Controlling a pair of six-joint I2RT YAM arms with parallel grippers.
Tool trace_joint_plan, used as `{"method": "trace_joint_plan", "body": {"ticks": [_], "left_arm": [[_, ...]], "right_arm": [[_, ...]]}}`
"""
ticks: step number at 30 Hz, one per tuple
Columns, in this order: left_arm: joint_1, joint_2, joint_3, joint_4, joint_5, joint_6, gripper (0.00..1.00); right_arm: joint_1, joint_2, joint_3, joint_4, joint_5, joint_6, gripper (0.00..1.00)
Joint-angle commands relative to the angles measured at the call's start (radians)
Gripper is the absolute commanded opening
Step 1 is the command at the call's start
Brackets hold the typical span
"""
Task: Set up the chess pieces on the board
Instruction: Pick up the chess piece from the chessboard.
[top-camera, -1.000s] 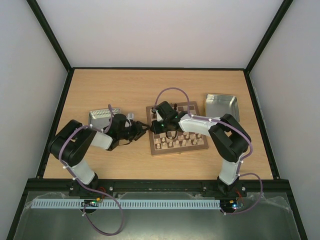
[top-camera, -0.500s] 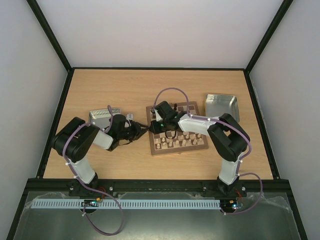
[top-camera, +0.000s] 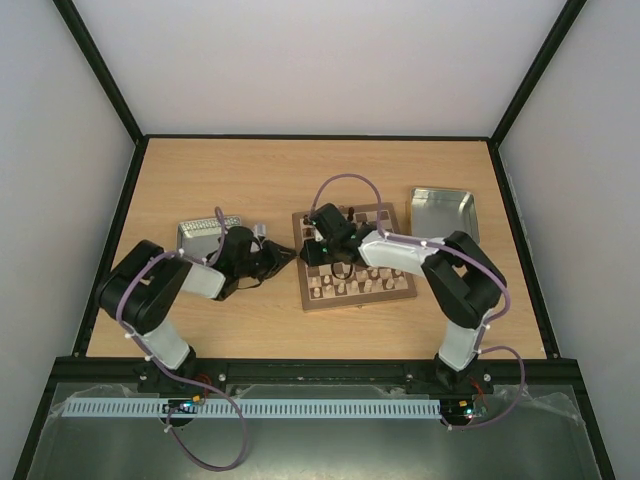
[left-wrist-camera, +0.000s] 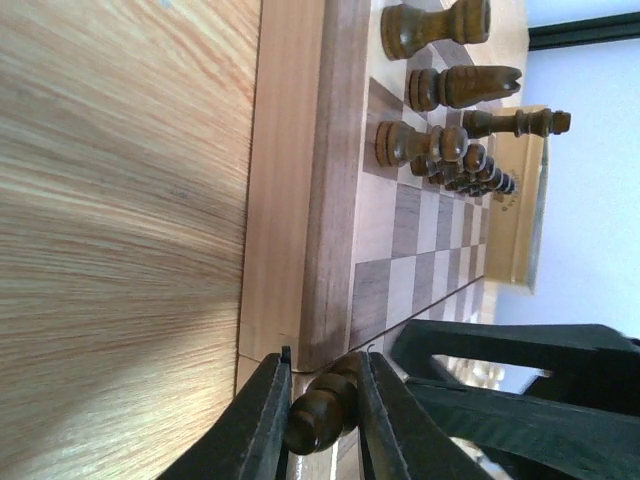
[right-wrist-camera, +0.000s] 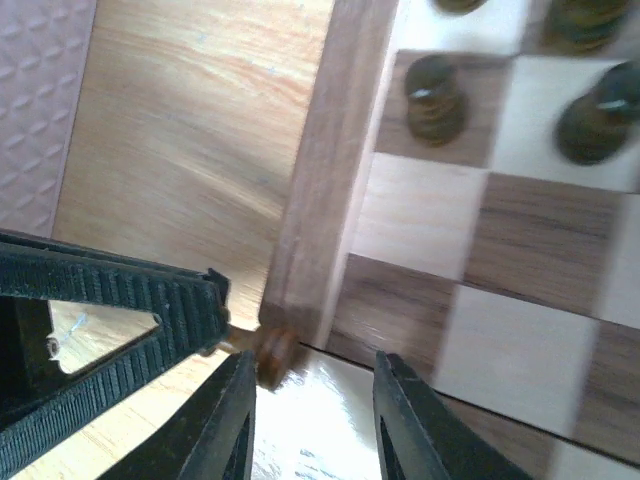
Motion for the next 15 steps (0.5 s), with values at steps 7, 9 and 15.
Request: {"method": "trace_joint_plan", "body": {"ticks": [7, 9, 15], "left_arm": [[-0.205, -0.147, 0.271, -0.608, -0.455, 0.423, 0.08], [-0.25, -0.123, 0.354, -0.702, -0.54, 0.492, 0.08], [-0.37, 0.028, 0.594, -0.933, -0.782, 0.672, 0.08]], "right_arm": [[-0.005, -0.339, -0.157, -0.017, 0.571, 0.241, 0.39], [-0.022, -0.396, -0.198, -0.025, 0.637, 0.29, 0.39], [-0.074, -0.544, -0.318, -0.024, 0.709, 0.354, 0.41]]}}
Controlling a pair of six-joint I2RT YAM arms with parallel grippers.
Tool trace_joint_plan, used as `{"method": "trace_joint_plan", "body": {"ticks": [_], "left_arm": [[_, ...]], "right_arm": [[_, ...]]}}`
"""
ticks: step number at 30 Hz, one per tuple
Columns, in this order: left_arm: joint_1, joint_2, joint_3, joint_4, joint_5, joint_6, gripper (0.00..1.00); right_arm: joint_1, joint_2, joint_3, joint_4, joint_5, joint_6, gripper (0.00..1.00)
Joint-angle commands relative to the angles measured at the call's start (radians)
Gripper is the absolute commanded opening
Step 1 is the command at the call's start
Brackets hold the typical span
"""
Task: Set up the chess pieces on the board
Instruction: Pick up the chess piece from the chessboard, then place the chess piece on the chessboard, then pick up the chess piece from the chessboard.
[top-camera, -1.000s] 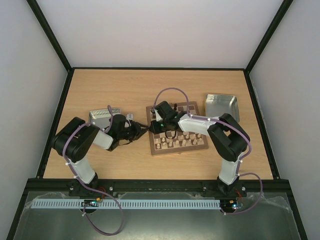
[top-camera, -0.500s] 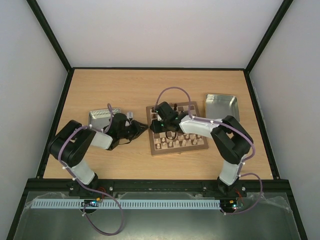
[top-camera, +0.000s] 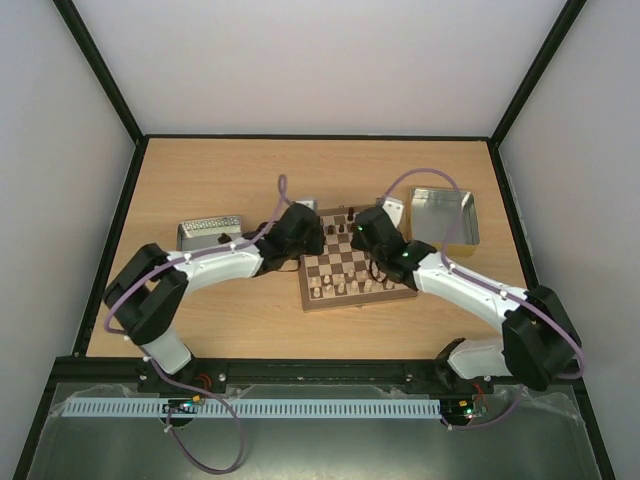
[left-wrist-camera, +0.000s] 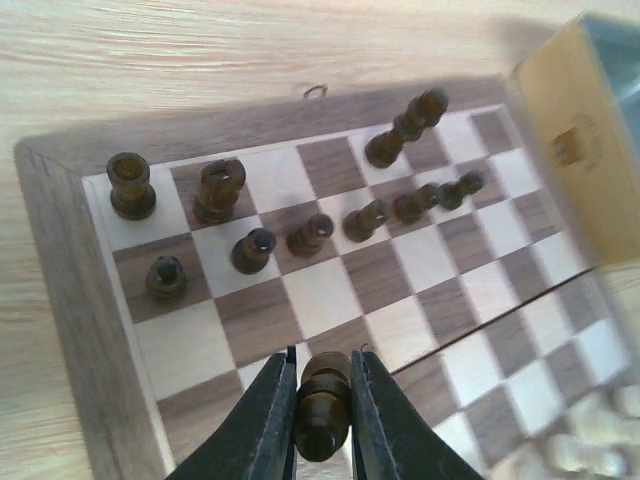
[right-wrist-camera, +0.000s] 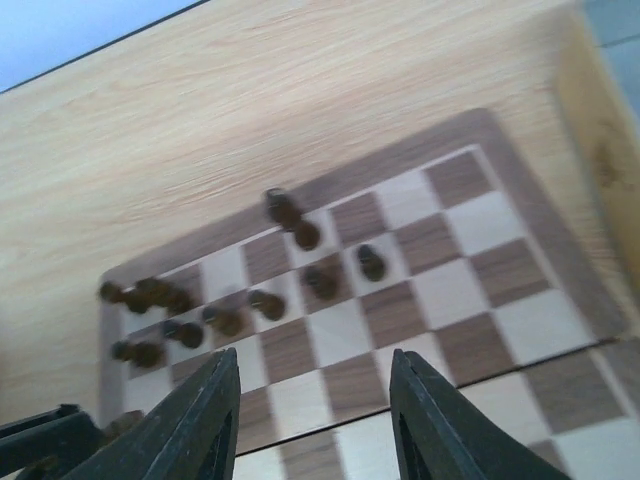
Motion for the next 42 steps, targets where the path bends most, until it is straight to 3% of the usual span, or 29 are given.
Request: {"method": "trace_joint_plan", "body": {"ticks": [1, 8, 18, 21, 26, 34, 42], "left_arm": [[-0.075, 0.115, 0.127, -0.249, -0.244, 0.181, 0.08], [-0.127, 0.2, 0.193, -0.314, -0.322, 0.209, 0.13], [-0.109, 0.157, 0.2, -0.318, -0.225, 0.204, 0.36], [-0.056, 0.077, 0.178, -0.285, -0.113, 0.178, 0.44], [0.04, -0.067, 0.101, -0.237, 0.007, 0.13, 0.45], [0.258, -0.378, -0.078, -0.221, 0.006, 0.04, 0.48], [0.488, -0.632, -0.209, -0.252, 0.037, 0.038, 0.54]], "right_arm": [[-0.031, -0.079, -0.074, -0.017, 0.125, 0.073, 0.41], [-0.046, -0.109, -0.099, -0.031, 0.087, 0.068, 0.42], [-0.049, -0.115, -0.073, -0.028, 0.007, 0.032, 0.45], [-0.049, -0.114, -0.052, -0.032, -0.046, 0.015, 0.5], [-0.048, -0.069, 0.002, -0.027, -0.16, -0.048, 0.55], [0.037, 0.17, 0.199, -0.109, -0.184, -0.129, 0.63], [0.087, 0.381, 0.344, -0.184, -0.174, -0.16, 0.58]]}}
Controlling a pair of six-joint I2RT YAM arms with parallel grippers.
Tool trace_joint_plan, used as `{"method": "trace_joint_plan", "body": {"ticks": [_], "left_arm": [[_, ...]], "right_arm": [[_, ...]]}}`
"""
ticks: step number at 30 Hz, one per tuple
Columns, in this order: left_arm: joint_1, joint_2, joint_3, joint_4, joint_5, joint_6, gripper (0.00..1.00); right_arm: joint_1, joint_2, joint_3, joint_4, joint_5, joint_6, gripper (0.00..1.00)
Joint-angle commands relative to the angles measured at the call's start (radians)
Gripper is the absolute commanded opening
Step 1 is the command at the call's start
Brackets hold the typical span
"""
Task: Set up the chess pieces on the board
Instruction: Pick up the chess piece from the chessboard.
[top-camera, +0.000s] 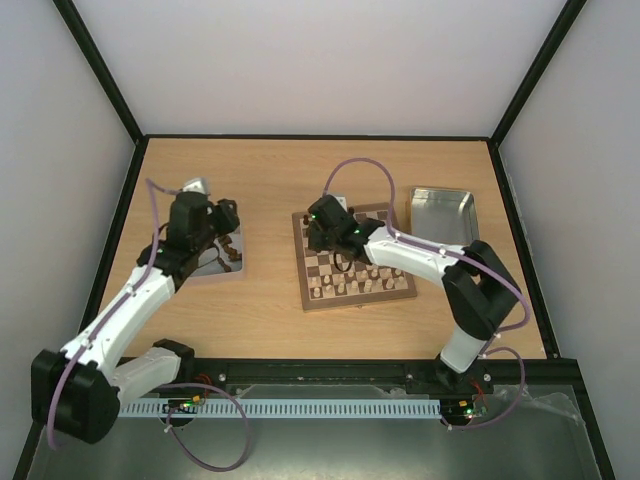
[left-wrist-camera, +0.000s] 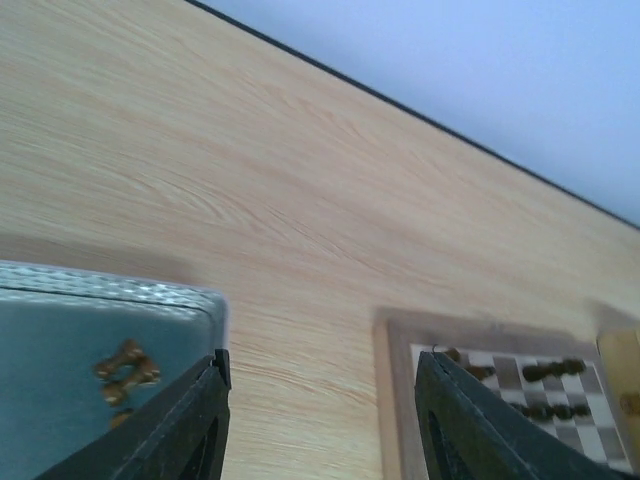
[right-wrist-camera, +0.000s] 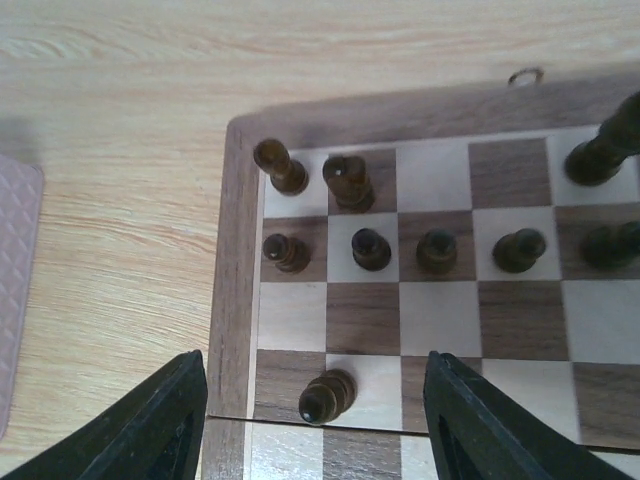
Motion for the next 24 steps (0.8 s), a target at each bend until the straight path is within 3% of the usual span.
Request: {"method": "trace_joint_plan", "body": {"ticks": [1, 9, 13, 24], "left_arm": [[0.093, -0.099, -0.054, -0.03, 0.051, -0.003, 0.54], [0.132, -0.136, -0.087, -0.038, 0.074, 0.017, 0.54], [0.132, -0.148, -0.096, -0.039, 0.062, 0.024, 0.54], [0.132, -0.152, -0.105, -0.032, 0.049, 0.03, 0.55]], "right_arm": [[0.015, 0.068, 0.059, -0.081, 0.02, -0.02, 0.56], [0.024, 0.155, 0.116, -0.118, 0.006, -0.02, 0.41], [0.026, 0.185, 0.142, -0.141, 0.0, -0.018, 0.29], [0.027, 0.172, 0.178, -0.179, 0.034, -0.018, 0.06]]}}
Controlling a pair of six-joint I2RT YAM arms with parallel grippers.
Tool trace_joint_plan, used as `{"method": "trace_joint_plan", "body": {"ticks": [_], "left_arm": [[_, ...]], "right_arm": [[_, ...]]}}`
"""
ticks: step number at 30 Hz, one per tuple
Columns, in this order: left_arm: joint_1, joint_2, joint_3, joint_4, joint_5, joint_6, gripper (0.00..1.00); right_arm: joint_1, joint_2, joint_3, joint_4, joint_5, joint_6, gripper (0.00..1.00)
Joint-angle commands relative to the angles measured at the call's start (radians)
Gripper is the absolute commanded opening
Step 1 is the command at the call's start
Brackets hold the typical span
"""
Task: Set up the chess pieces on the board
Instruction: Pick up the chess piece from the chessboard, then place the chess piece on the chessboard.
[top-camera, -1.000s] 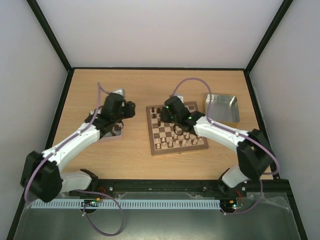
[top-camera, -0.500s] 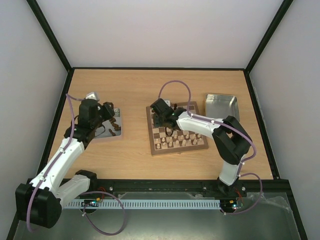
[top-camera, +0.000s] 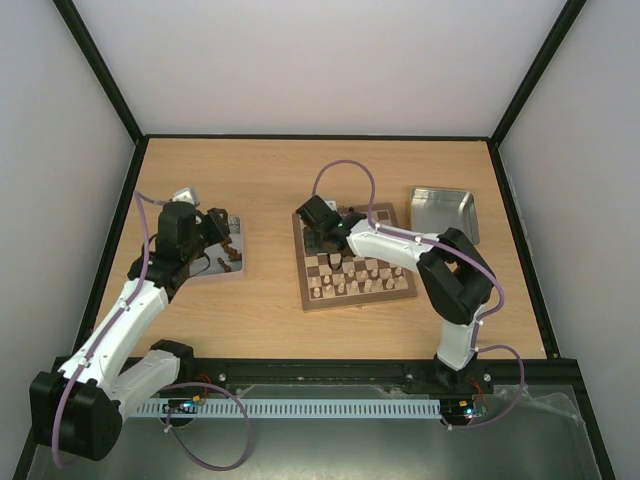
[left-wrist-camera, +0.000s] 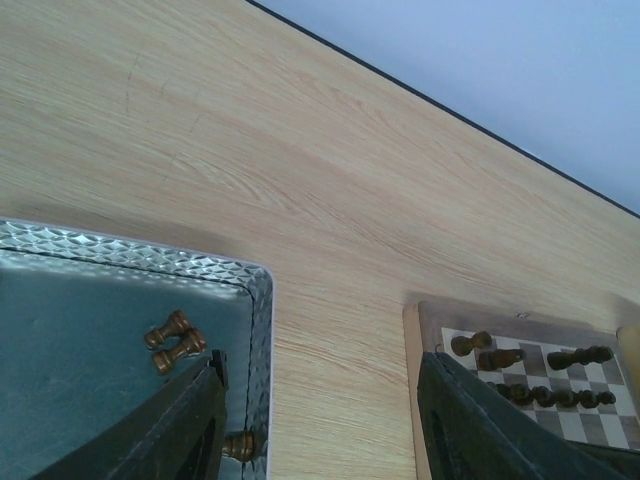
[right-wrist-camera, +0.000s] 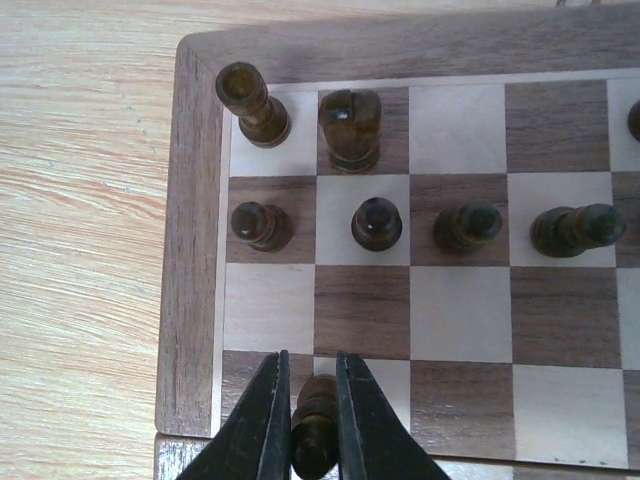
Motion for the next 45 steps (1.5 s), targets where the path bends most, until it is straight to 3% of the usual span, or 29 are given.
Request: {"method": "trace_joint_plan", "body": {"ticks": [1, 13, 21, 45], "left_arm": [[0.005, -0.011, -0.007, 0.002, -0.01, 0.013, 0.55], [0.004, -0.011, -0.006, 0.007, -0.01, 0.026, 0.55], [0.004, -0.014, -0.018, 0.017, -0.001, 0.029, 0.56], [-0.003, -0.016, -0.037, 0.032, -0.002, 0.032, 0.58]], "right_arm": [[0.007, -0.025, 0.047, -0.054, 0.05, -0.001, 0.06], [-0.075, -0.106, 0.116, -0.103, 0.117, -0.033, 0.06], [-0.161, -0.006, 0.149, -0.095, 0.146, -0.057, 0.07], [-0.186, 0.182, 0.25, -0.073, 0.148, -0.075, 0.09]]}}
